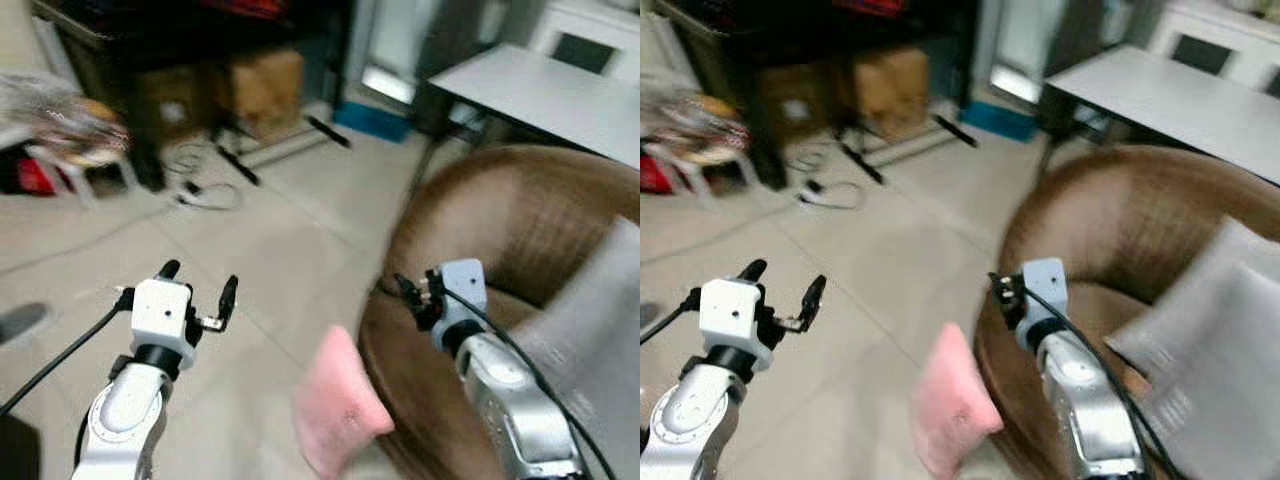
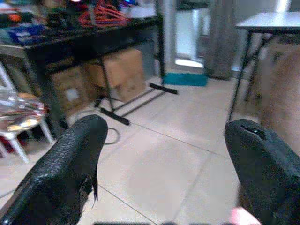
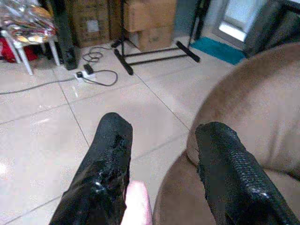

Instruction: Move the pillow to the sofa from floor

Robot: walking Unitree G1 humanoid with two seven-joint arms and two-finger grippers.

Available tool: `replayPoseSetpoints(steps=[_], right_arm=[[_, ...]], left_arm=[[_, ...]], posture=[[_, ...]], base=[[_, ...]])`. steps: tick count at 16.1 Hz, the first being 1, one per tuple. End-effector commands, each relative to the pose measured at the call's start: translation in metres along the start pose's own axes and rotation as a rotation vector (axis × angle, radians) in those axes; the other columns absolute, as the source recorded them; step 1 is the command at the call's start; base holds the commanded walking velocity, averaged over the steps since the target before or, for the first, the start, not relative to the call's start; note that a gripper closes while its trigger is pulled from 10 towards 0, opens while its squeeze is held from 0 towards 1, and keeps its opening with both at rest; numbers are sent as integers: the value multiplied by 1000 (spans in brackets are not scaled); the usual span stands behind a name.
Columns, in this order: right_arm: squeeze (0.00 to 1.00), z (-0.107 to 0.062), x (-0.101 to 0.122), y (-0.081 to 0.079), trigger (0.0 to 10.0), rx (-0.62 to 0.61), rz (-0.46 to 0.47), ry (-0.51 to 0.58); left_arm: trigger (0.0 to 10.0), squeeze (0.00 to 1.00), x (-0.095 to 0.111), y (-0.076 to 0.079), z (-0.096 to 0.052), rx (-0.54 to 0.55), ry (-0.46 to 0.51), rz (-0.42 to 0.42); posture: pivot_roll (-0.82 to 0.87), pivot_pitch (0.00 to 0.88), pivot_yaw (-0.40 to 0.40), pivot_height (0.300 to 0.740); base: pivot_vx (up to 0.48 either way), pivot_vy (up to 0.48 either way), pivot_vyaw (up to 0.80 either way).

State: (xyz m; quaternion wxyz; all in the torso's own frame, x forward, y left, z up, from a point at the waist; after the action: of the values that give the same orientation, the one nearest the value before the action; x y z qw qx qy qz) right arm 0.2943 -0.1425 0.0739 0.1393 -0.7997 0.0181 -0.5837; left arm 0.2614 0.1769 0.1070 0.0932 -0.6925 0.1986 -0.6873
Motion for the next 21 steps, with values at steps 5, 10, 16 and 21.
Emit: replayPoseSetpoints(steps=[5,10,16,21], right_arm=[[0,-2,-1,15,10000,-60,5,-3],[0,-3,-3,28,10000,-137,28,6],[0,-4,-4,37,10000,-189,68,30],[0,-3,-4,35,10000,-178,73,26]], left_arm=[[10000,0,0,5,-1,-14,-2,-1],[10000,0,0,11,1,-42,-4,-1],[10000,0,-1,6,5,-16,19,90],[10000,0,-1,6,5,-8,28,75]], posture=[[8,0,-47,740],[6,0,-48,730],[5,0,-49,677],[5,0,-49,633]], base=[[245,0,151],[0,0,0],[0,0,0],[0,0,0]])
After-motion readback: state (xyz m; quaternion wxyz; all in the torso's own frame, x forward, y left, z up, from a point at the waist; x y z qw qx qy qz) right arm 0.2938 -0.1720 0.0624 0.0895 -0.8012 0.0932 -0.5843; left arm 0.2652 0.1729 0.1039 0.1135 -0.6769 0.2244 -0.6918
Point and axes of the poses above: a point about 5 cm out from each wrist's last joint towards the gripper, its own z axis pointing out of the wrist towards the gripper, its own x axis along the axis of the wrist's last joint, y = z × x, the point moved 4 cm from there along z, pointing out of the wrist towards the gripper, and after that the axes turned 15 degrees about z, right-handed, at the moved point
